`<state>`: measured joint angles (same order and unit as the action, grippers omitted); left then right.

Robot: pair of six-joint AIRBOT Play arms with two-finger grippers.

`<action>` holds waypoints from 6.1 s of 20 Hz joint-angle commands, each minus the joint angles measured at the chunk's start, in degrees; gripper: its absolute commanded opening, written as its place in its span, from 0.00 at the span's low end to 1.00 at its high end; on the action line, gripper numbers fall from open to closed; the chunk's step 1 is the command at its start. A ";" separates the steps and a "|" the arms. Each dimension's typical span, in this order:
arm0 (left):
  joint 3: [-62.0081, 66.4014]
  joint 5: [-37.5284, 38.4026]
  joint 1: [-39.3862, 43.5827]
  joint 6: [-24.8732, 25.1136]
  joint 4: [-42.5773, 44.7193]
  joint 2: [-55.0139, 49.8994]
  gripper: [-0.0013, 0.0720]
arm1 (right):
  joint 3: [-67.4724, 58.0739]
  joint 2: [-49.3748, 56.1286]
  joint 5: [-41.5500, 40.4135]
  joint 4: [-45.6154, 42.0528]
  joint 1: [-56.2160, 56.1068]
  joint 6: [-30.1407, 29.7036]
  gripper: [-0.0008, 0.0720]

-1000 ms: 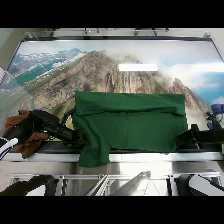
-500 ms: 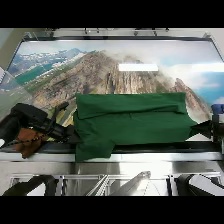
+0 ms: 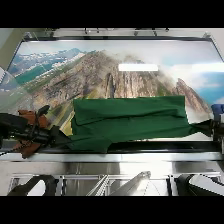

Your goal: Fold the shirts.

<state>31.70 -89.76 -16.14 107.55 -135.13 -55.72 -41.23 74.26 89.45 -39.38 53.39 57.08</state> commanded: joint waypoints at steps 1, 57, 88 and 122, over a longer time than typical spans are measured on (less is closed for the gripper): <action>2.86 -0.50 -1.84 -0.15 -1.86 -1.07 0.05 | -0.07 0.22 -2.25 9.70 0.04 -1.40 0.04; 74.49 -9.25 22.71 -9.66 -2.58 -55.56 0.04 | -23.56 28.61 -19.06 -2.01 -25.40 -1.33 0.70; 88.74 16.57 51.69 -20.83 -4.11 -75.41 0.04 | -32.11 23.43 9.18 19.96 -17.57 -1.57 0.04; 27.26 2.19 16.83 1.97 0.63 -14.19 0.04 | -34.58 18.58 -27.08 -1.33 -59.52 20.48 0.83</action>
<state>60.07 -87.48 0.75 108.51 -135.20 -71.18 -76.14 94.59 58.41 -24.01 -13.56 65.71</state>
